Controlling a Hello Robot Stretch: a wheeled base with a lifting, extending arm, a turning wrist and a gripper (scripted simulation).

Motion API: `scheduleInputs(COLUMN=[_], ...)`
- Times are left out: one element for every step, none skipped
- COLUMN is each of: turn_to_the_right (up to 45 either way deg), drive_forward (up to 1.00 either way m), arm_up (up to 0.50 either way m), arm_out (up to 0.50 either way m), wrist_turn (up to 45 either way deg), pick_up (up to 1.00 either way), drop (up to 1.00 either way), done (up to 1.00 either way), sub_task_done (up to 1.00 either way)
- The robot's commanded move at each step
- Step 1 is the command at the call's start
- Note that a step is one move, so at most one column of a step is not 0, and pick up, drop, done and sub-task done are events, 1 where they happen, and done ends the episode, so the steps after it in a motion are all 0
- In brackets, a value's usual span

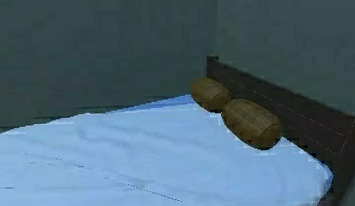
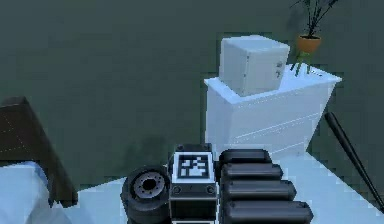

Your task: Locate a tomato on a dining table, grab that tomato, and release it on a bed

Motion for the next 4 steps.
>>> scheduleInputs(turn_to_the_right=[-45.0, -36.0, 45.0, 45.0], drive_forward=[0.00, 0.00, 0.00, 0.00], arm_up=[0.00, 0.00, 0.00, 0.00], arm_out=[0.00, 0.00, 0.00, 0.00], wrist_turn=[0.0, 0.0, 0.0, 0.0], pick_up=[0.00, 0.00, 0.00, 0.00], drop=[0.00, 0.00, 0.00, 0.00], done=[0.00, 0.00, 0.00, 0.00], sub_task_done=[0.00, 0.00, 0.00, 0.00])
